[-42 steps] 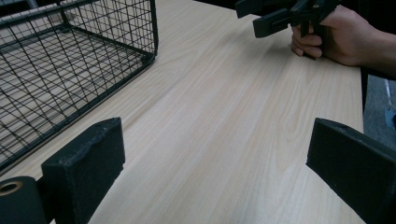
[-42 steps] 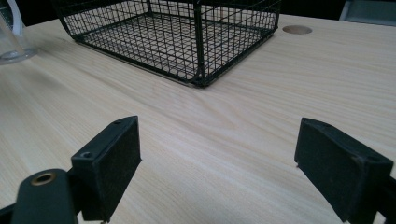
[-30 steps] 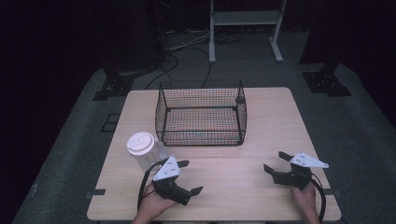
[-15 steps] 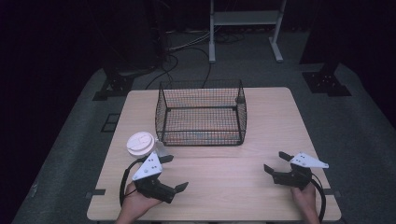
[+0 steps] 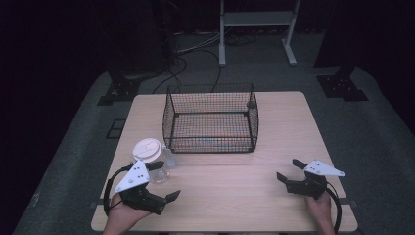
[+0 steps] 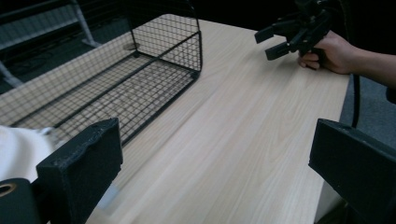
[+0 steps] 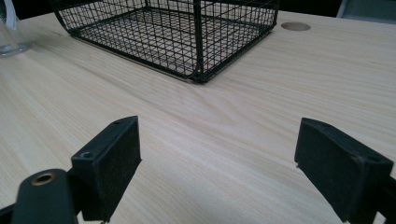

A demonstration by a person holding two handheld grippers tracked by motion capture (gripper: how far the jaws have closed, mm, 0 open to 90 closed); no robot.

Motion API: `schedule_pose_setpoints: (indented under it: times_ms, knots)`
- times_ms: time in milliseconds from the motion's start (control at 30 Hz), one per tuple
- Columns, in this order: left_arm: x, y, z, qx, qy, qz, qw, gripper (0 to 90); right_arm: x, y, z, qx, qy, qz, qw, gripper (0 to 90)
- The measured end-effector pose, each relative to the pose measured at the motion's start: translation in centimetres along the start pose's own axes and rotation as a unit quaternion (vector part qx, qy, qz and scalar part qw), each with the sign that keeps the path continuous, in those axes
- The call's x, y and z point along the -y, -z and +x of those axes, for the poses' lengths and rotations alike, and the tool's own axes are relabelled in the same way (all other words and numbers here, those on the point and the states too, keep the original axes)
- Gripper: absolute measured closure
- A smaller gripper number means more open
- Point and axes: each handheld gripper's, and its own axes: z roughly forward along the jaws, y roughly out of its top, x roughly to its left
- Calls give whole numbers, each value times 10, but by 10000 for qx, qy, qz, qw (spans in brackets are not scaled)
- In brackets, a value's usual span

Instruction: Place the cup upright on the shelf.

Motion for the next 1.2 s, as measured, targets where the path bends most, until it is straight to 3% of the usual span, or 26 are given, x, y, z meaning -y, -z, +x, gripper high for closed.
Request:
schedule_pose_setpoints:
  times_ms: [467, 633, 933, 1200]
  knots:
    - [-1, 39, 16, -428, -4, 19, 9991, 18, 0, 0, 0, 14, 5, 17, 10000, 135]
    - [3, 52, 28, -616, 60, 44, 9981, 14, 0, 0, 0, 16, 9, 27, 10000, 135]
    - [17, 58, 54, -812, 268, 146, 9962, 1, 0, 0, 0, 18, 8, 32, 10000, 134]
    - [30, 54, 73, -711, 425, 292, 9961, 0, 0, -1, 1, 25, 28, 48, 10000, 135]
